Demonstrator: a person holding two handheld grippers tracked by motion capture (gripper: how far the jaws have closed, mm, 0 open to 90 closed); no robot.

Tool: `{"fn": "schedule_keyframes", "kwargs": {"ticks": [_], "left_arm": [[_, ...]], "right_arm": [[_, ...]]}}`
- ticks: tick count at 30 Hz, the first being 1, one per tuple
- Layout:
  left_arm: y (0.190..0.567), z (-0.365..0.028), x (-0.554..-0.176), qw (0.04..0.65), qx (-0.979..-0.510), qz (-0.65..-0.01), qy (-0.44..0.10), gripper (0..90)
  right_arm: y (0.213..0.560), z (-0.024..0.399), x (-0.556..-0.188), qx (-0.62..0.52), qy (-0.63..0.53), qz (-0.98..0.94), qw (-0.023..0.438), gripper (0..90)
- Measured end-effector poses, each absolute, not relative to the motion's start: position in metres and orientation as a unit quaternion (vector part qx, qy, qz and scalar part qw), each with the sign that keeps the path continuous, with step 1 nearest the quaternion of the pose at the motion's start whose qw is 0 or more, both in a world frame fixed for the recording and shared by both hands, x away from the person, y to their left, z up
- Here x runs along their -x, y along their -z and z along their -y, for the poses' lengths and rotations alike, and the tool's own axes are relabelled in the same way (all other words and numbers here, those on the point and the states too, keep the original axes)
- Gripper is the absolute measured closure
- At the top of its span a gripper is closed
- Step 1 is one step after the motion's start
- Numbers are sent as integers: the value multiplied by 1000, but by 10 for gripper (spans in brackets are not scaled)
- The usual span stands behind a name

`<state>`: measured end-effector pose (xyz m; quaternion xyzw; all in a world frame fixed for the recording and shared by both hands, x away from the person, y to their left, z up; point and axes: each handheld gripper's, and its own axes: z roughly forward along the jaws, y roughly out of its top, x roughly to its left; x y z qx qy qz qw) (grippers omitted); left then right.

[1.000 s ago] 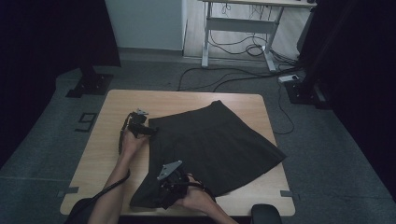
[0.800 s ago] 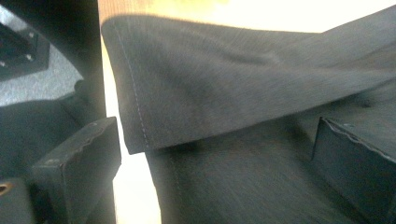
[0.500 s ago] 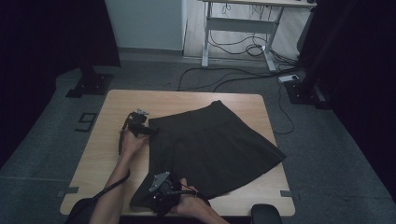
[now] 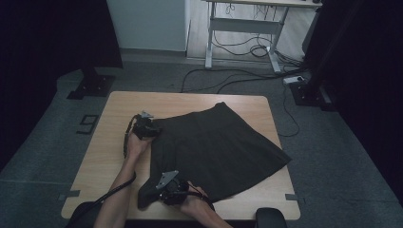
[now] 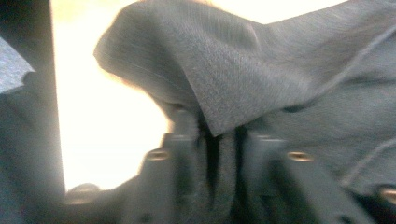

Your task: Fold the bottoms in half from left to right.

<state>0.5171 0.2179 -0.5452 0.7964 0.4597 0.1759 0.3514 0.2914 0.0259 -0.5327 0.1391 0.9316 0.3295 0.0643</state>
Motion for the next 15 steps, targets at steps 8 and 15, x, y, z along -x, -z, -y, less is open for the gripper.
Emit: {"fn": "schedule_keyframes", "kwargs": {"ticks": [8, 15], "left_arm": [[545, -210, -513, 358, -803, -445, -172, 831], [544, -219, -508, 350, -809, -436, -181, 845]], "right_arm": [[531, -26, -296, -133, -322, -935, 61, 811], [532, -31, -296, -129, -331, -934, 41, 808]]}}
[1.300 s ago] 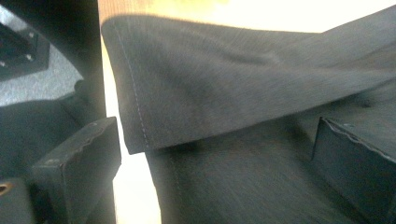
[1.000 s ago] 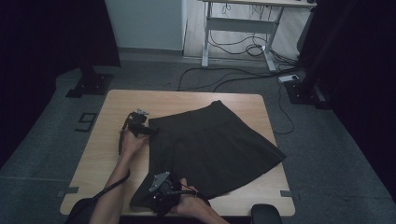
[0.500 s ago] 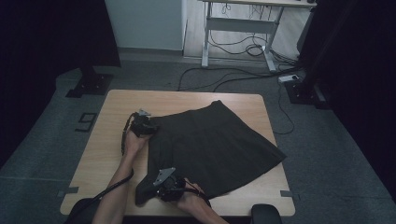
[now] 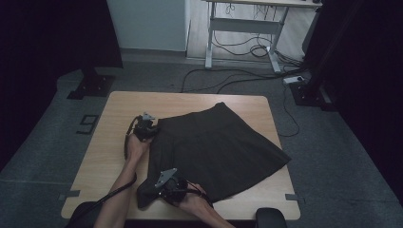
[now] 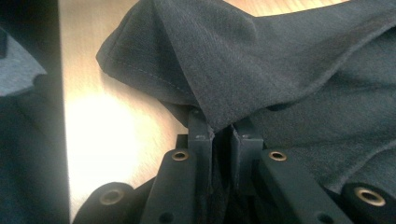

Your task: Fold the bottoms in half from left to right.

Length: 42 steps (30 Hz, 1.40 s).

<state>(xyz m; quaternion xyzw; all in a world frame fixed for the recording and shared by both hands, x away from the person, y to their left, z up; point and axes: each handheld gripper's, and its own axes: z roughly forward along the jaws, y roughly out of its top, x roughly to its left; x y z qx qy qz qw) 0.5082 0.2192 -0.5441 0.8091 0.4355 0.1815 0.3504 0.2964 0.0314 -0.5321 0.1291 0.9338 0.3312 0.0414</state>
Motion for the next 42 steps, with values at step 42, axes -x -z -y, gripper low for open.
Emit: {"fn": "schedule_keyframes", "kwargs": {"ticks": [42], "left_arm": [[463, -259, -485, 365, -794, -432, -221, 862]], "right_arm": [[478, -10, -289, -118, -403, -906, 46, 822]]}}
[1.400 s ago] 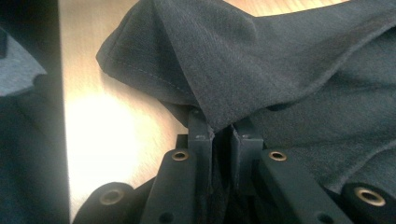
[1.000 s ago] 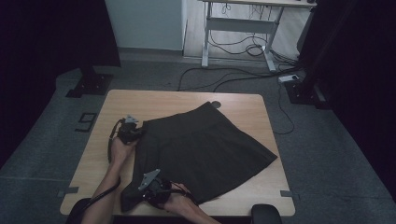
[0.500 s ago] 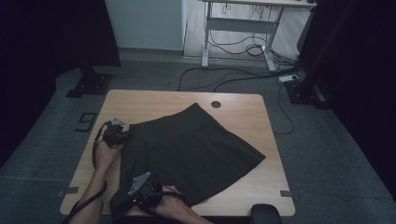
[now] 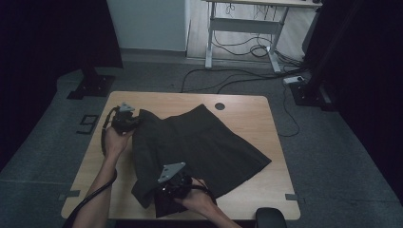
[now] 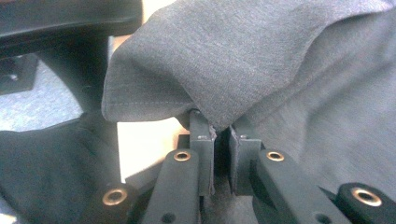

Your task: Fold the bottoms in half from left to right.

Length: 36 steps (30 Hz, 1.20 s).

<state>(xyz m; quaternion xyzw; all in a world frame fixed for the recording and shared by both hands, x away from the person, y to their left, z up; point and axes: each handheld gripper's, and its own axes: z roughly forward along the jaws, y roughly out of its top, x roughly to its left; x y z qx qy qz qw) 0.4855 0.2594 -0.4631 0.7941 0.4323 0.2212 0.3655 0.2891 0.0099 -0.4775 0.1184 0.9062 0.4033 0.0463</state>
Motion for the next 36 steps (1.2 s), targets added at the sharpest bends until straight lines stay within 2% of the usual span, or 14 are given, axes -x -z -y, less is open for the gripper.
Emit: {"fn": "schedule_keyframes", "kwargs": {"ticks": [25, 32, 36], "left_arm": [[414, -135, -525, 394, -819, -338, -242, 862], [420, -103, -537, 405, -819, -325, -243, 860], [442, -79, -551, 398, -824, -324, -240, 858]], "right_arm": [[432, 130, -298, -223, -427, -866, 136, 824], [425, 160, -302, -251, -426, -855, 158, 824], [440, 181, -311, -283, -402, -853, 172, 823]]}}
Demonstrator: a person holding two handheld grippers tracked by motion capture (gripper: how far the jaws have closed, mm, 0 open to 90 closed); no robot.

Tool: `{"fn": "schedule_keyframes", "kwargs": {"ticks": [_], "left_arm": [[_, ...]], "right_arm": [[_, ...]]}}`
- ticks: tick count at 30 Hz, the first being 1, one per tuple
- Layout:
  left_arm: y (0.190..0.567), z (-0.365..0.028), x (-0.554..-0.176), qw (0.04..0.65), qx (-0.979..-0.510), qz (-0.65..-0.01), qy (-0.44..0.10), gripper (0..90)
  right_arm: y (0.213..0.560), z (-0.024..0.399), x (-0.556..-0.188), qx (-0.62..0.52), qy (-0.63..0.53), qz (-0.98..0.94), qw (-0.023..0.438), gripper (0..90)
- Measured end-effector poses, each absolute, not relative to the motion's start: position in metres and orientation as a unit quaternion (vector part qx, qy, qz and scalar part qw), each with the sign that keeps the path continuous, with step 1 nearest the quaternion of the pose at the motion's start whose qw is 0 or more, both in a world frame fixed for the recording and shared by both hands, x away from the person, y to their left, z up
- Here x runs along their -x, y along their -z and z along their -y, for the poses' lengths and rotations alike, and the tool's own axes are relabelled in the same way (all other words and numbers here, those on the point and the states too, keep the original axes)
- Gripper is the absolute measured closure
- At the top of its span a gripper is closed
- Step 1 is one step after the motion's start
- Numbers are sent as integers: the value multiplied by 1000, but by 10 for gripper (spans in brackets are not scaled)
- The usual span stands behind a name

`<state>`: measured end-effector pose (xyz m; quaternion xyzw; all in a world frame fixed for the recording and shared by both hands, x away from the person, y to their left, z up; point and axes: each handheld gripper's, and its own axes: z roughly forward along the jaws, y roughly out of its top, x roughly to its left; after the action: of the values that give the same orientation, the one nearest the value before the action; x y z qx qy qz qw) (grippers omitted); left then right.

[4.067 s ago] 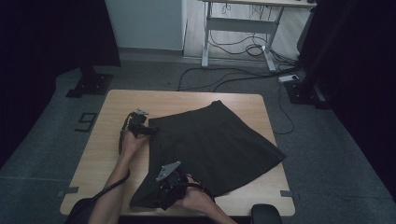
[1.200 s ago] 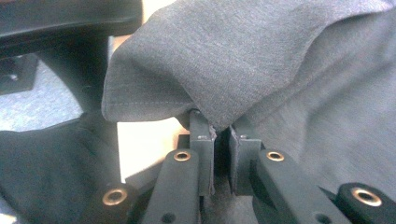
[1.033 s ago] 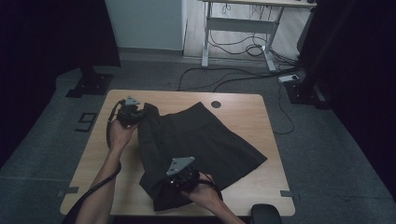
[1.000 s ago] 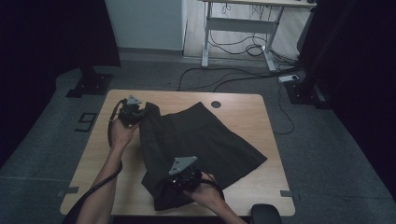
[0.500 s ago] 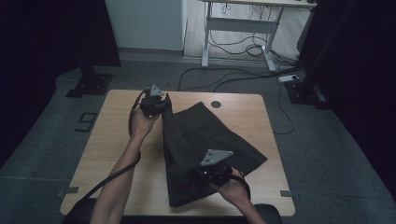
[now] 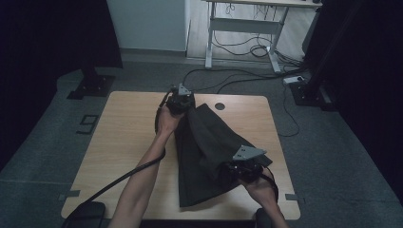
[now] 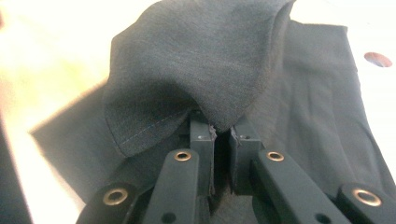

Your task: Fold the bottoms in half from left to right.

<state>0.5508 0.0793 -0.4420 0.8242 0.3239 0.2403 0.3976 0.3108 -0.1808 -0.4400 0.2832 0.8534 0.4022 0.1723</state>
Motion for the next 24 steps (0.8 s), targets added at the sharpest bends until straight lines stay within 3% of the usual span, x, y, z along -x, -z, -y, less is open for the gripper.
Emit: {"fn": "schedule_keyframes", "kwargs": {"ticks": [12, 22, 23, 24], "left_arm": [[487, -46, -574, 368, -836, -340, -224, 841], [482, -57, -577, 385, -815, -362, -237, 478], [479, -58, -576, 387, -814, -361, -238, 478], [472, -61, -575, 391, -809, -364, -246, 405]], "right_arm": [[493, 206, -334, -337, -357, -856, 159, 814], [509, 214, -341, -354, -347, -856, 148, 757], [509, 215, -341, -357, -345, -855, 149, 734], [509, 217, -342, -364, -341, -854, 149, 692]]}}
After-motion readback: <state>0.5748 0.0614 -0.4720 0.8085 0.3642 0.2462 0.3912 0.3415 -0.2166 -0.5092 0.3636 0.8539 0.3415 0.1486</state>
